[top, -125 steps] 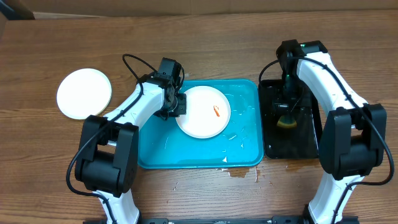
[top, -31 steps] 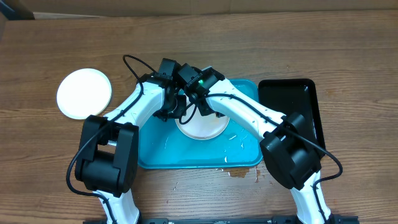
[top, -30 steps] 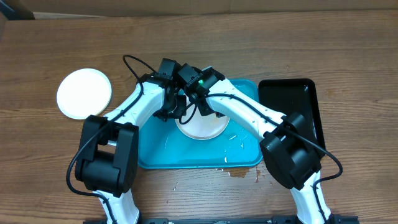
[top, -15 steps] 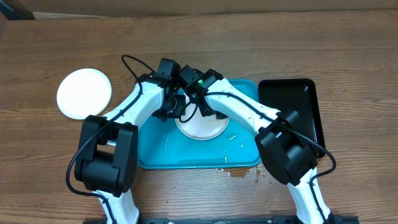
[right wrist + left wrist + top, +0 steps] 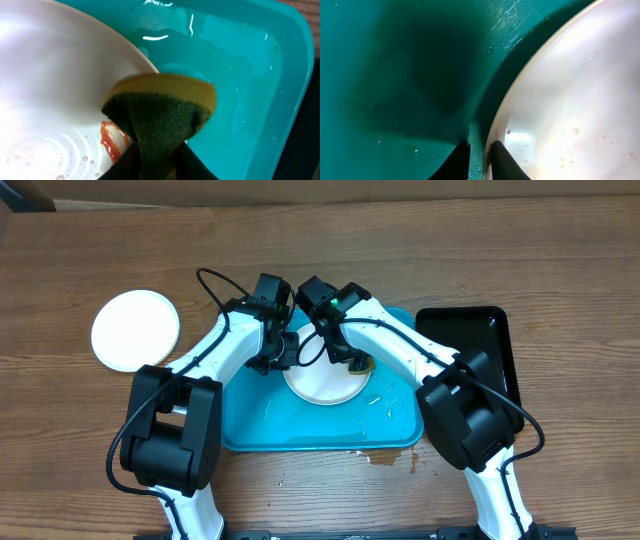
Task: Clean dirty plates on tray and stack at the side
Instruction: 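Scrub the white plate surface with the sponge in the right gripper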
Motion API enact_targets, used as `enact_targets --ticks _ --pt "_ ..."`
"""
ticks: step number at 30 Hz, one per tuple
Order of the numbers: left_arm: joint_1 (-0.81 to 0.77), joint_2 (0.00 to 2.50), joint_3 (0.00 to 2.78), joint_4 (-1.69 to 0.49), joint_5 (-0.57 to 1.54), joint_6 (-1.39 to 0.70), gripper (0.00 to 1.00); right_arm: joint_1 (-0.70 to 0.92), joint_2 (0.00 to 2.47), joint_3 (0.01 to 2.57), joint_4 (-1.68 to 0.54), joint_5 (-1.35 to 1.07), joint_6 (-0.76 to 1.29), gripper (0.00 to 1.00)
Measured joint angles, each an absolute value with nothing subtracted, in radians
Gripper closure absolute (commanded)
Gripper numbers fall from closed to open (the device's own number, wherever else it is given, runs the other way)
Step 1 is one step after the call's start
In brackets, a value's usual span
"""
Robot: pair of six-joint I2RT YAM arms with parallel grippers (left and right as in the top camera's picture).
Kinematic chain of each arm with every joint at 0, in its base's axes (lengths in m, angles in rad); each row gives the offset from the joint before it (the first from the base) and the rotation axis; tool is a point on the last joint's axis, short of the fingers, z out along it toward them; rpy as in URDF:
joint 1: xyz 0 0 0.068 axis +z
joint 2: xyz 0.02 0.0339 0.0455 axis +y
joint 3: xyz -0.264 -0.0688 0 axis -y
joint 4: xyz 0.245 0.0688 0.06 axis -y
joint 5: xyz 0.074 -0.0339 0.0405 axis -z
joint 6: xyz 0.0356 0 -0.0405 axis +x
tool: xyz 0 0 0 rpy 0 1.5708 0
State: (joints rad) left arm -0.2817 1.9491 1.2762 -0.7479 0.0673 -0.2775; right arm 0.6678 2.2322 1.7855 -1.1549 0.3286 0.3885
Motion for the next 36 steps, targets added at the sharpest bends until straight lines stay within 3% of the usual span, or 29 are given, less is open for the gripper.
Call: enact_targets --ticks 7,16,36 --pt "-0.282 1.949 1.276 -0.748 0.067 -0.278 0.82 0.668 2.232 1.785 -1.17 0.317 0.391 0.96" --pt "-0.282 1.949 1.276 -0.748 0.068 -0.277 0.89 0.668 2.232 1.785 -1.152 0.254 0.392 0.96" --pt "-0.282 1.949 1.276 -0.748 0.068 -0.278 0.87 0.655 2.224 1.708 -1.071 0.175 0.392 0.96"
